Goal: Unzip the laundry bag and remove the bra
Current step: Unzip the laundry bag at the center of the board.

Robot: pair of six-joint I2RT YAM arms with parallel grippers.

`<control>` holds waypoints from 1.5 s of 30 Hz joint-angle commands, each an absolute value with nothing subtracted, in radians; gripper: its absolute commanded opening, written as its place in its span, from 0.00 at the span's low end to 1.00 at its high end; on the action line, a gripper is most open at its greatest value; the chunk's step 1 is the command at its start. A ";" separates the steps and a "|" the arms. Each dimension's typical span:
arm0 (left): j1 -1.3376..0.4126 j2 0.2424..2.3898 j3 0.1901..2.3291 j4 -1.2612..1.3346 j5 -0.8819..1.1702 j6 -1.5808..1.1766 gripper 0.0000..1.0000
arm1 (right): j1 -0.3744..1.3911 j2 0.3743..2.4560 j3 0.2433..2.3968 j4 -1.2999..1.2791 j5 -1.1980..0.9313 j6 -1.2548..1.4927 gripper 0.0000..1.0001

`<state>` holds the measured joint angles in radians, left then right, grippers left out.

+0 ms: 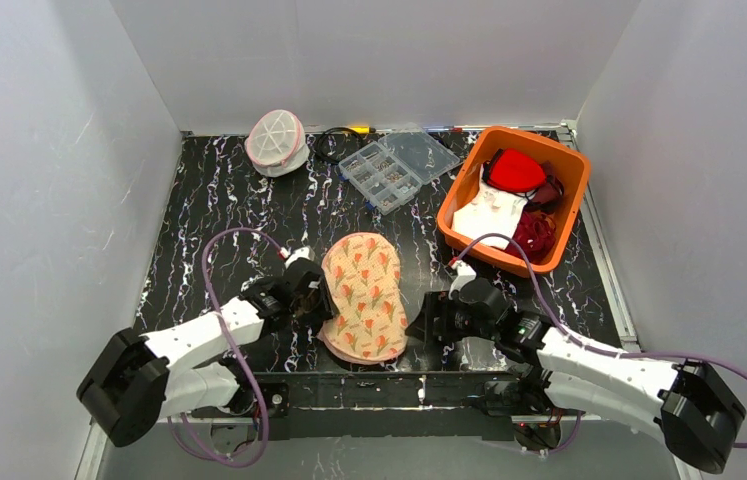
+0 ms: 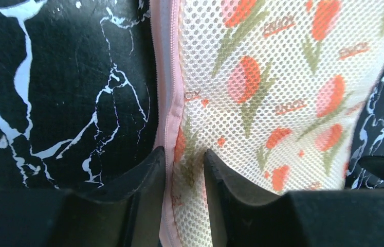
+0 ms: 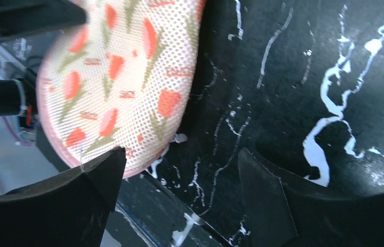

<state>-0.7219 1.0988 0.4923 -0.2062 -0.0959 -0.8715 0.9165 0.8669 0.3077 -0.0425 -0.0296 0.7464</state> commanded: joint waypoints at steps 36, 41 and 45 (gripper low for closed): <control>-0.896 0.578 0.674 -0.898 -0.525 -1.178 0.73 | 1.332 1.316 0.990 -0.369 0.381 0.342 0.73; -0.896 0.432 0.710 -1.070 -0.598 -1.206 0.72 | 1.387 1.510 1.086 -0.341 0.405 0.337 0.65; -0.895 0.349 0.694 -1.132 -0.614 -1.246 0.73 | 1.423 1.661 1.184 -0.368 0.432 0.339 0.65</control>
<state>-0.8959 0.3954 0.6964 -0.9619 -0.5316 -1.2182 1.3933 1.5589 1.0737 -0.3393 0.3611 0.3576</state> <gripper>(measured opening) 0.723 0.656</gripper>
